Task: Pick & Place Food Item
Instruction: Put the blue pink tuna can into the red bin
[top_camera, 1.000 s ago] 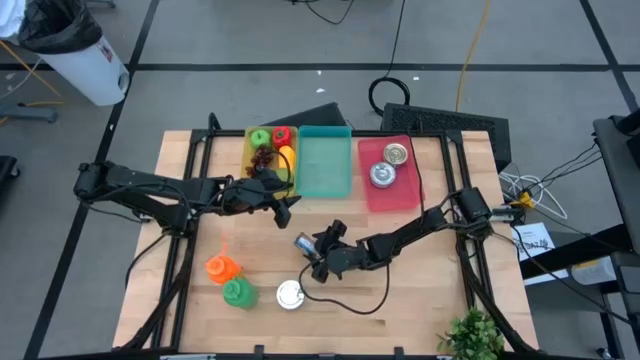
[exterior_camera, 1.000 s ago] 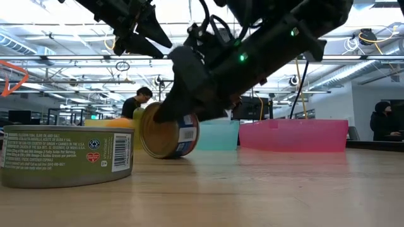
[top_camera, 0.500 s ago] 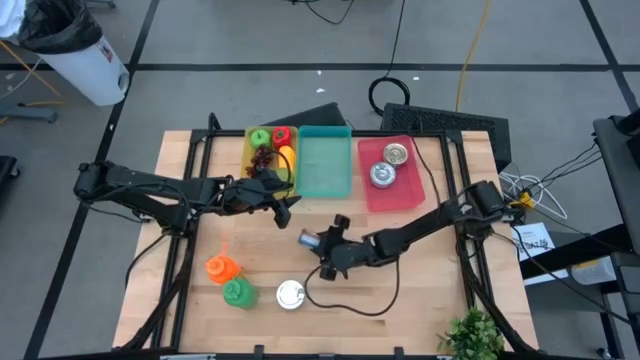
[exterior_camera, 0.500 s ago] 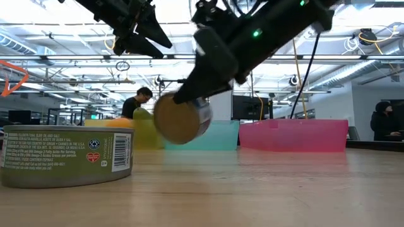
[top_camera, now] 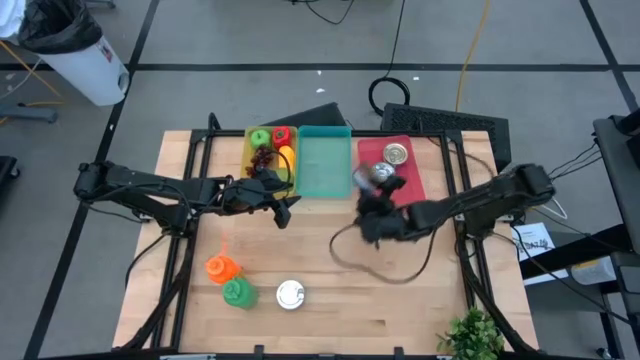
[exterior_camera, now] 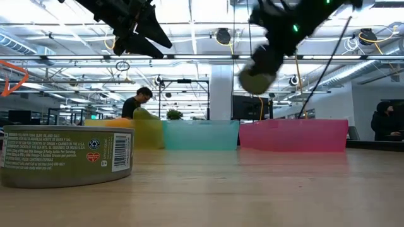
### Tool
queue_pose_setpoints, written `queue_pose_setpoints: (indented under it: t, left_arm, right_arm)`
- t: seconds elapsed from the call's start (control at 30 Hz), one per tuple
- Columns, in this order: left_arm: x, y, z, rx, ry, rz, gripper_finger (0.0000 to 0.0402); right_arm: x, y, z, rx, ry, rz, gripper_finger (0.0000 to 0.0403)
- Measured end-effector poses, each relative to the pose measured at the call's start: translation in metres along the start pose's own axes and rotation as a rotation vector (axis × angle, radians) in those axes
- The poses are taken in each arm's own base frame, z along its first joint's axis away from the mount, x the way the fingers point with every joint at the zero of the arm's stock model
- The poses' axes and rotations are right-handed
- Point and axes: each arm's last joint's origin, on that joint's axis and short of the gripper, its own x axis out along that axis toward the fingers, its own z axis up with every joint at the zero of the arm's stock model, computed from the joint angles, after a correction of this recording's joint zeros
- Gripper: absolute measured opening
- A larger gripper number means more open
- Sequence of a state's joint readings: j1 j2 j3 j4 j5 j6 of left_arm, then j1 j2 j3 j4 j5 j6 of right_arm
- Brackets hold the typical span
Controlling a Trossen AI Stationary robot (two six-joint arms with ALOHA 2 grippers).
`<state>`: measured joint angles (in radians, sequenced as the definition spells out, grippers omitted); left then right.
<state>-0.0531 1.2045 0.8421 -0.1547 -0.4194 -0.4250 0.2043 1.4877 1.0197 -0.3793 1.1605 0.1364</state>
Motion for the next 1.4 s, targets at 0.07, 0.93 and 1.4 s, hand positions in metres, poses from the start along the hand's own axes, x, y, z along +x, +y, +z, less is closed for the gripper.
queue_pose_setpoints:
  t: [0.07,0.93,1.4]
  left_arm:
    - [0.000,0.000,0.000,-0.001,0.000,0.000,0.0228]
    - [0.001,0.003,0.002,0.016,-0.025,0.055,0.0228]
    - [0.001,0.003,0.002,0.015,-0.025,0.055,0.0228]
  right_arm:
    - [0.014,-0.019,-0.019,0.006,0.046,-0.054,0.0185]
    - [0.114,-0.093,-0.108,-0.077,0.304,-0.054,0.0185]
    - [0.124,-0.103,-0.115,-0.010,0.306,-0.014,0.0185]
